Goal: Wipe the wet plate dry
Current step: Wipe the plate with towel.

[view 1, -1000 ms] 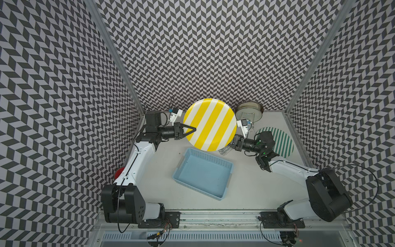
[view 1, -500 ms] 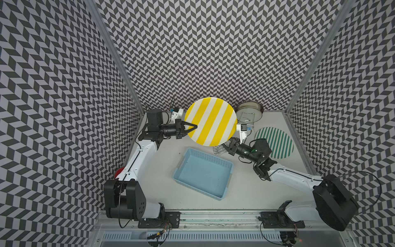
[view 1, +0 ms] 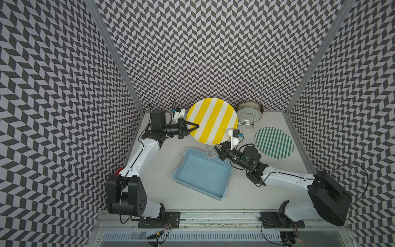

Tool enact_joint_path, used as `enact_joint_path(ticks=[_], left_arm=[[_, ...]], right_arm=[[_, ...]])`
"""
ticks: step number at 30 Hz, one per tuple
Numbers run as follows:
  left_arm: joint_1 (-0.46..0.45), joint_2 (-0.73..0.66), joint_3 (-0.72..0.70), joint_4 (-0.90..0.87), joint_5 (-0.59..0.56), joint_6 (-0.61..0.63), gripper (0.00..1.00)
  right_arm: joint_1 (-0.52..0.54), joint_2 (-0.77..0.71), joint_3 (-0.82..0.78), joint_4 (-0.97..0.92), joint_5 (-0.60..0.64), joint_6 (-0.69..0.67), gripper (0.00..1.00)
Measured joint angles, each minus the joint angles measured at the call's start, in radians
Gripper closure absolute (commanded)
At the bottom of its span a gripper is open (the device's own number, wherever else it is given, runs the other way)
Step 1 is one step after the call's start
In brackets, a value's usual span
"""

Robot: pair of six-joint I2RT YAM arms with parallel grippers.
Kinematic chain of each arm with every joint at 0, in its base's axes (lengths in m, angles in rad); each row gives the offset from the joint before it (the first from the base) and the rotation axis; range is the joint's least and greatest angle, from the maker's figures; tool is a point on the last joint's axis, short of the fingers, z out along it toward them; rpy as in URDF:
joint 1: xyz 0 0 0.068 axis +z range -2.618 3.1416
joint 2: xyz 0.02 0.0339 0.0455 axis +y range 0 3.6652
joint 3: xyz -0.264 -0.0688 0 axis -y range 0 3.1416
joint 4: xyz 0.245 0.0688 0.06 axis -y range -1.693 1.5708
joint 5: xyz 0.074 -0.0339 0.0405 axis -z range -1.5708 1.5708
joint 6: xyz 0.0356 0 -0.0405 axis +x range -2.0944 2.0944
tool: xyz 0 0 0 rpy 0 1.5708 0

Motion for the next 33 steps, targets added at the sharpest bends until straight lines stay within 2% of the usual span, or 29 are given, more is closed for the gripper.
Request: enact_joint_path(ticks=[7, 22, 33], left_arm=[[-0.014, 0.001, 0.000, 0.019, -0.013, -0.009, 1.00], [-0.032, 0.001, -0.007, 0.088, -0.089, -0.033, 1.00], [-0.036, 0.001, -0.005, 0.085, -0.093, -0.016, 1.00]], right_arm=[[0.062, 0.069, 0.073, -0.006, 0.039, -0.081, 1.00], [0.125, 0.286, 0.321, -0.042, 0.075, -0.146, 1.00], [0.132, 0.277, 0.331, -0.073, 0.072, -0.143, 1.00]])
